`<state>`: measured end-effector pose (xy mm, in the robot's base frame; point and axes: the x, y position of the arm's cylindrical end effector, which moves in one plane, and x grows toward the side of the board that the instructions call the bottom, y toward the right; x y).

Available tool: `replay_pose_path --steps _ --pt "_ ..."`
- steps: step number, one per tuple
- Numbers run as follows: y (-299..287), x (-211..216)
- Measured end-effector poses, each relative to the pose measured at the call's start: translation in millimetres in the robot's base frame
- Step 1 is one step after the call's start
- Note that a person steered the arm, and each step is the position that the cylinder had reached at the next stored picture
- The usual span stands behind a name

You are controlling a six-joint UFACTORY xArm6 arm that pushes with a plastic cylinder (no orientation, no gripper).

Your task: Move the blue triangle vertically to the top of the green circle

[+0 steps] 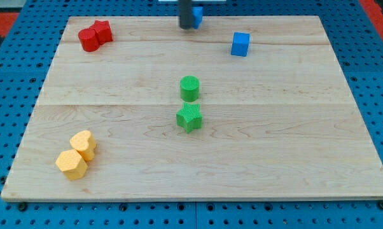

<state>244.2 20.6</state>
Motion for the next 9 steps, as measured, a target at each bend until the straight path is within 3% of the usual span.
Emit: replay_pose_path --steps 1,2,3,4,5,6,7,9 --pt "75.3 -25.2" --pt "92.8 -52.3" --pt "14.2 -51.7" --pt "-26.8 -49.2" --pt "-74.0 32.5" --pt "-117.7 26.6" --pt "-119.0 -45.4" --pt "-113.5 -52.4"
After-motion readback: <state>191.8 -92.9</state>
